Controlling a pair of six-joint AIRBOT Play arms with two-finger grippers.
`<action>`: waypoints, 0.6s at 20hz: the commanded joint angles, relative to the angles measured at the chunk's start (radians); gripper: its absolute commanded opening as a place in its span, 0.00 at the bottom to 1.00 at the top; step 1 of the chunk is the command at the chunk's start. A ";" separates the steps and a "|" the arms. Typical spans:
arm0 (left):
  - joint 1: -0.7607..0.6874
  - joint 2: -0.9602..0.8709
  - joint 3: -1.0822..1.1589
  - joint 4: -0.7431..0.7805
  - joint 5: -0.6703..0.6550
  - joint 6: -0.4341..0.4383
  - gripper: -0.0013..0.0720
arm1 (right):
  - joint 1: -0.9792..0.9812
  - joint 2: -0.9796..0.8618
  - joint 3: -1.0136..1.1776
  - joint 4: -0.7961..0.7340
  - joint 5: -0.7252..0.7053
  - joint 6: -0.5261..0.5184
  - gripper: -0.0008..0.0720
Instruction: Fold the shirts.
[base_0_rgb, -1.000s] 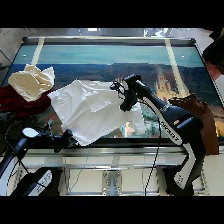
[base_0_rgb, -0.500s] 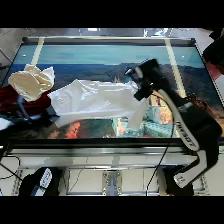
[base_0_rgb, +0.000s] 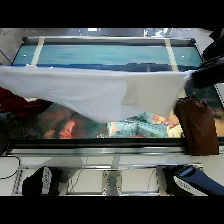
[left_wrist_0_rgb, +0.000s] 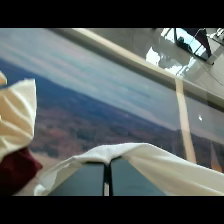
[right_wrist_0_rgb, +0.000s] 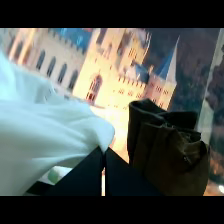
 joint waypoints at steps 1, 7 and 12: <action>-0.031 -0.018 0.271 0.026 -0.058 0.048 0.03 | 0.013 0.125 0.162 0.100 -0.069 0.040 0.02; -0.144 -0.153 0.439 0.098 -0.138 0.046 0.03 | 0.009 0.109 0.089 0.018 -0.257 0.024 0.02; -0.274 -0.455 0.388 0.196 -0.230 0.029 0.03 | -0.140 -0.117 -0.140 0.023 -0.378 0.024 0.02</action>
